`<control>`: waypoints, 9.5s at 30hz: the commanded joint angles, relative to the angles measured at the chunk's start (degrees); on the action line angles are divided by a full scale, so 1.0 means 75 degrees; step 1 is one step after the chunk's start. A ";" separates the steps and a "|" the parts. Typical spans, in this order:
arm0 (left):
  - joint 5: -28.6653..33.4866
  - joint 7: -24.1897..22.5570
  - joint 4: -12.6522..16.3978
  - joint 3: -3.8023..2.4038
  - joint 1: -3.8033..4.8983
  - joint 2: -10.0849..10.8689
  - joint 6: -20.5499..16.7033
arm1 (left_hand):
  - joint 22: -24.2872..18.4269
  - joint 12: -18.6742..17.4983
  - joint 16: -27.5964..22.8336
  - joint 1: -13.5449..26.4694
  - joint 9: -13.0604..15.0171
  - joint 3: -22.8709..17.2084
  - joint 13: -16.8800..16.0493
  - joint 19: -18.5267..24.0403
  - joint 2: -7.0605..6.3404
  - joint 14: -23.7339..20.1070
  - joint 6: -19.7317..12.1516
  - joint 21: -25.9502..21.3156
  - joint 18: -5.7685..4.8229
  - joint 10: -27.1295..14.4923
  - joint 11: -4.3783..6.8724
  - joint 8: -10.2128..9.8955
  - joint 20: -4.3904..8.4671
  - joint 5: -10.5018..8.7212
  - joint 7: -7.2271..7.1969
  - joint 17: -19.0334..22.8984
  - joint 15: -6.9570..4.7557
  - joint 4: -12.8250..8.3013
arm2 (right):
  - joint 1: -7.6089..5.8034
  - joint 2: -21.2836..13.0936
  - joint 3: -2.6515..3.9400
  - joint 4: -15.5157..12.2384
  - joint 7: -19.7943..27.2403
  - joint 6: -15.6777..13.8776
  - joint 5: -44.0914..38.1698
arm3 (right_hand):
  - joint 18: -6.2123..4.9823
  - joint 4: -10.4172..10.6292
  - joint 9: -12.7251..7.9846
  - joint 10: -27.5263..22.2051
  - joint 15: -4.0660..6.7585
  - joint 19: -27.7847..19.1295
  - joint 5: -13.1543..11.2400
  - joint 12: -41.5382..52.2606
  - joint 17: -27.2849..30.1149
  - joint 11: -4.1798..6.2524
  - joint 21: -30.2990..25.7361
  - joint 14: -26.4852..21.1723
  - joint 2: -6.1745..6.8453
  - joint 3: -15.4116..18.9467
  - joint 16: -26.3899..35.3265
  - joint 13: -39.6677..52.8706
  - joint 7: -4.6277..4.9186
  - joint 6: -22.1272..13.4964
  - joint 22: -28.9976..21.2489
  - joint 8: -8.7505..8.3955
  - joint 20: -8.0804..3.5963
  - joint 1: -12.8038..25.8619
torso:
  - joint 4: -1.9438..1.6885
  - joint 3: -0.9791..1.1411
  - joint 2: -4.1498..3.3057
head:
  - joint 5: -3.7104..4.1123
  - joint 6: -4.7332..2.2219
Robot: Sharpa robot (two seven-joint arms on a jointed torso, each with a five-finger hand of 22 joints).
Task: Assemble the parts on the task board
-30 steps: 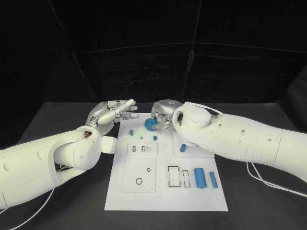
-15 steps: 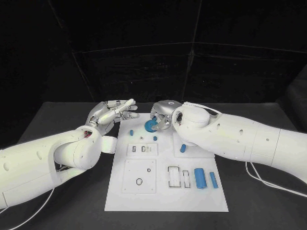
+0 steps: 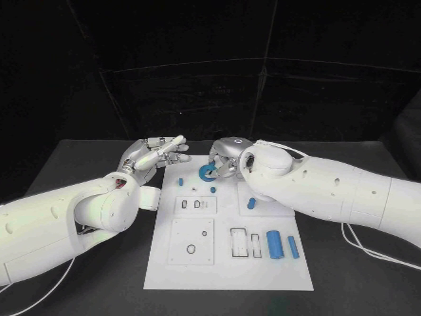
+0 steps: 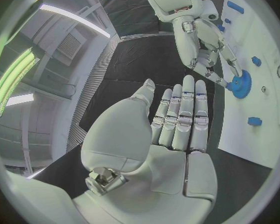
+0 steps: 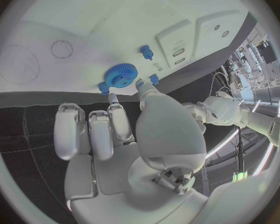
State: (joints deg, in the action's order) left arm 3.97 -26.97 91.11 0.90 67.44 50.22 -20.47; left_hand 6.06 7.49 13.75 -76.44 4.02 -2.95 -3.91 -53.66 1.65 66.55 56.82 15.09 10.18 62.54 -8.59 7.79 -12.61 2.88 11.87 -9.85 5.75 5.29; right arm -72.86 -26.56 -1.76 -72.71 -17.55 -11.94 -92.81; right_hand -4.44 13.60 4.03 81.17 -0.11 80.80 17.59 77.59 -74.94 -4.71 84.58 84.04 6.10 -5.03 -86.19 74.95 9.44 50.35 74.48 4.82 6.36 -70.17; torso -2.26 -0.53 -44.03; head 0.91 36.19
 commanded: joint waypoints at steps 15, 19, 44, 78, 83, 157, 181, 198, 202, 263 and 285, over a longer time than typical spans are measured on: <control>-0.0007 -0.0038 -0.0013 -0.0005 0.0014 0.0042 0.0176 | -0.0026 -0.0049 -0.0049 0.0032 -0.0007 0.0006 0.0004 -0.0072 -0.0019 0.0063 0.0043 -0.0049 0.0049 0.0057 0.0002 -0.0057 0.0015 -0.0020 -0.0001 -0.0024 -0.0001 -0.0070 | -0.0023 -0.2788 0.0007 -0.1412 0.2644 -0.0998 0.3422 | 0.0128 -0.0860 -0.0014 -0.0060 0.0032 -0.0108 0.0290 -0.0108 -0.0598 0.0078 -0.0027 0.0515 0.0004 -0.0271 0.0016 -0.0111 -0.0022 0.0202 -0.0121 0.0071 -0.0022 -0.1276 | 0.0141 0.0030 0.0056 | 0.0062 -0.0123; -0.0007 -0.0036 -0.0037 -0.0005 0.0014 0.0020 0.0219 | -0.0039 -0.0051 -0.0070 0.0022 0.0000 -0.0007 -0.0003 -0.0097 -0.0004 0.0091 0.0092 -0.0063 0.0052 0.0116 0.0023 -0.0054 0.0022 -0.0020 -0.0024 -0.0038 -0.0014 -0.0088 | -0.0020 -0.3090 0.0005 -0.1248 0.2900 -0.0719 0.3651 | 0.0124 -0.1002 -0.0015 -0.0075 0.0035 -0.0120 0.0284 -0.0130 -0.0585 0.0081 -0.0036 0.0512 0.0038 -0.0279 0.0023 -0.0132 -0.0023 0.0216 -0.0137 0.0067 -0.0025 -0.1396 | 0.0162 0.0051 0.0055 | 0.0108 -0.0137; -0.0007 -0.0014 -0.0139 -0.0004 0.0012 -0.0042 0.0282 | -0.0057 -0.0051 -0.0099 0.0014 0.0006 -0.0021 -0.0011 -0.0134 0.0008 0.0131 0.0161 -0.0083 0.0054 0.0213 0.0051 -0.0053 0.0036 -0.0020 -0.0048 -0.0059 -0.0033 -0.0112 | 0.0241 -0.3104 0.0000 -0.0151 0.3124 -0.0170 0.3279 | 0.0101 -0.1455 -0.0040 -0.0187 0.0007 -0.0200 0.0008 -0.0266 -0.0503 0.0039 -0.0091 0.0493 0.0080 -0.0305 0.0066 -0.0274 0.0030 -0.0027 -0.0256 -0.0080 -0.0007 -0.1657 | 0.0125 0.0018 0.0055 | 0.0284 -0.0072; -0.0007 -0.0006 -0.0167 -0.0004 0.0011 -0.0036 0.0263 | -0.0060 -0.0061 -0.0108 0.0011 0.0003 -0.0021 -0.0008 -0.0139 0.0003 0.0133 0.0156 -0.0087 0.0054 0.0210 0.0048 -0.0062 0.0038 -0.0020 -0.0044 -0.0061 -0.0033 -0.0119 | 0.0403 -0.2885 0.0001 0.0152 0.3010 0.0085 0.3180 | 0.0109 -0.1608 0.0043 -0.0112 0.0082 -0.0160 -0.0171 -0.0181 -0.0562 0.0140 -0.0079 0.0509 -0.0207 -0.0350 0.0049 -0.0189 -0.0090 0.0606 -0.0207 0.0325 -0.0062 -0.1484 | 0.0115 0.0022 0.0056 | 0.0275 -0.0017; -0.0007 -0.0003 -0.0173 -0.0004 0.0011 -0.0037 0.0262 | -0.0060 -0.0061 -0.0108 0.0011 0.0003 -0.0021 -0.0008 -0.0139 0.0003 0.0133 0.0156 -0.0087 0.0054 0.0210 0.0048 -0.0062 0.0038 -0.0020 -0.0044 -0.0061 -0.0033 -0.0119 | 0.0404 -0.2851 0.0001 0.0185 0.3002 0.0070 0.3202 | 0.0114 -0.1621 0.0054 -0.0078 0.0122 -0.0142 -0.0294 -0.0146 -0.0582 0.0193 -0.0070 0.0515 -0.0337 -0.0443 0.0043 -0.0149 -0.0154 0.0860 -0.0180 0.0438 -0.0094 -0.1427 | 0.0120 0.0019 0.0058 | 0.0279 -0.0007; -0.0007 0.0087 -0.0243 -0.0002 0.0145 -0.0071 0.0239 | -0.0078 -0.0111 -0.0147 0.0023 -0.0008 -0.0015 0.0003 -0.0151 -0.0012 0.0135 0.0133 -0.0112 0.0048 0.0189 0.0029 -0.0103 0.0037 -0.0020 -0.0021 -0.0071 -0.0022 -0.0132 | 0.0580 -0.0507 -0.0019 -0.1670 0.0404 -0.0711 0.1631 | 0.0146 -0.1781 -0.0007 -0.0081 0.0294 -0.0033 -0.0826 -0.0333 -0.0563 0.0377 -0.0035 0.0516 -0.0600 -0.1762 0.0084 -0.0256 -0.0353 0.1438 -0.0030 0.0429 -0.0269 -0.0812 | 0.0091 -0.0081 0.0196 | -0.0332 0.0385; -0.0007 0.0087 -0.0262 -0.0002 0.0146 -0.0071 0.0213 | -0.0081 -0.0116 -0.0151 0.0024 -0.0008 -0.0015 0.0003 -0.0152 -0.0013 0.0136 0.0132 -0.0116 0.0048 0.0187 0.0027 -0.0107 0.0037 -0.0020 -0.0019 -0.0073 -0.0021 -0.0134 | 0.1001 -0.0413 -0.0058 -0.1543 0.0246 -0.0564 0.1198 | 0.0146 -0.1801 -0.0006 -0.0073 0.0294 -0.0033 -0.0804 -0.0324 -0.0557 0.0375 -0.0036 0.0515 -0.0562 -0.1772 0.0087 -0.0242 -0.0350 0.1444 -0.0030 0.0427 -0.0270 -0.0810 | 0.0071 -0.0093 0.0207 | -0.0296 0.0496; -0.0007 0.0093 -0.0273 -0.0001 0.0146 -0.0063 0.0225 | -0.0087 -0.0129 -0.0163 0.0027 -0.0010 -0.0015 0.0005 -0.0156 -0.0013 0.0139 0.0131 -0.0124 0.0047 0.0185 0.0023 -0.0117 0.0035 -0.0021 -0.0015 -0.0076 -0.0018 -0.0138 | 0.1023 -0.0559 -0.0060 -0.1621 0.0080 -0.0421 0.1117 | 0.0145 -0.1792 -0.0005 -0.0078 0.0291 -0.0036 -0.0791 -0.0336 -0.0549 0.0369 -0.0039 0.0513 -0.0527 -0.1771 0.0091 -0.0253 -0.0344 0.1449 -0.0037 0.0423 -0.0270 -0.0767 | 0.0085 -0.0087 0.0207 | -0.0311 0.0512; -0.0007 0.0094 -0.0276 -0.0001 0.0145 -0.0064 0.0227 | -0.0087 -0.0129 -0.0163 0.0027 -0.0010 -0.0015 0.0005 -0.0156 -0.0013 0.0139 0.0131 -0.0124 0.0047 0.0185 0.0023 -0.0117 0.0035 -0.0021 -0.0015 -0.0076 -0.0018 -0.0138 | 0.1024 -0.0569 -0.0060 -0.1620 0.0062 -0.0396 0.1112 | 0.0145 -0.1792 -0.0005 -0.0078 0.0291 -0.0036 -0.0791 -0.0336 -0.0549 0.0369 -0.0039 0.0513 -0.0527 -0.1771 0.0091 -0.0253 -0.0344 0.1449 -0.0037 0.0423 -0.0270 -0.0767 | 0.0072 -0.0089 0.0205 | -0.0302 0.0521; -0.0009 0.0143 -0.0335 0.0000 0.0145 -0.0060 0.0314 | -0.0108 -0.0166 -0.0208 0.0036 -0.0010 -0.0017 0.0005 -0.0163 -0.0006 0.0136 0.0135 -0.0154 0.0046 0.0185 0.0019 -0.0143 0.0029 -0.0020 -0.0018 -0.0086 -0.0011 -0.0149 | 0.1026 -0.0511 -0.0060 -0.1598 0.0348 -0.1252 0.1128 | 0.0129 -0.1501 -0.0037 -0.0395 0.0026 -0.0091 -0.1102 -0.0778 -0.0503 0.0057 -0.0110 0.0501 0.0270 -0.0814 0.0131 -0.0732 0.0005 0.0021 -0.0133 -0.0134 -0.0042 -0.0362 | 0.0085 -0.0085 0.0208 | -0.0284 0.0571; -0.3533 0.3118 -0.0505 -0.0002 0.0184 0.0050 0.1094 | 0.0869 0.0752 0.6735 0.0716 0.0541 -0.0044 -0.0723 -0.2999 -0.0111 0.2824 0.1410 0.1839 0.0003 0.2290 0.1049 0.0533 0.1238 0.0012 -0.0968 -0.6369 -0.1206 0.0138 | 0.0059 -0.3067 -0.0036 -0.3296 0.2735 -0.1671 0.4986 | -0.0244 -0.1255 0.0045 -0.1345 0.0161 -0.1229 -0.0127 -0.2184 0.1149 0.0187 -0.1079 0.0079 -0.0340 0.0030 0.1132 -0.2217 -0.0125 0.0407 -0.2058 0.0424 -0.0124 -0.1147 | 0.0110 0.0001 0.0478 | -0.0352 0.0562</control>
State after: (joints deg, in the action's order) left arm -12.07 -13.89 87.15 0.94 68.52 50.62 -16.00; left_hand 12.31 12.72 62.75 -71.38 7.80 -3.26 -8.95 -75.98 0.95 84.15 67.28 28.47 10.15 79.37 -0.79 11.48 -3.41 3.00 4.71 -56.09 -2.87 6.13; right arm -72.05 -48.94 -2.03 -97.28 -0.17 -25.81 -67.37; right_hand -5.81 4.20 4.53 71.59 0.84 72.23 16.48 62.17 -67.37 -3.36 77.19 83.95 3.90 -5.06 -78.46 59.31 8.52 53.11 60.26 7.67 5.43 -78.56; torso -1.62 -0.79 -41.24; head -1.38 40.06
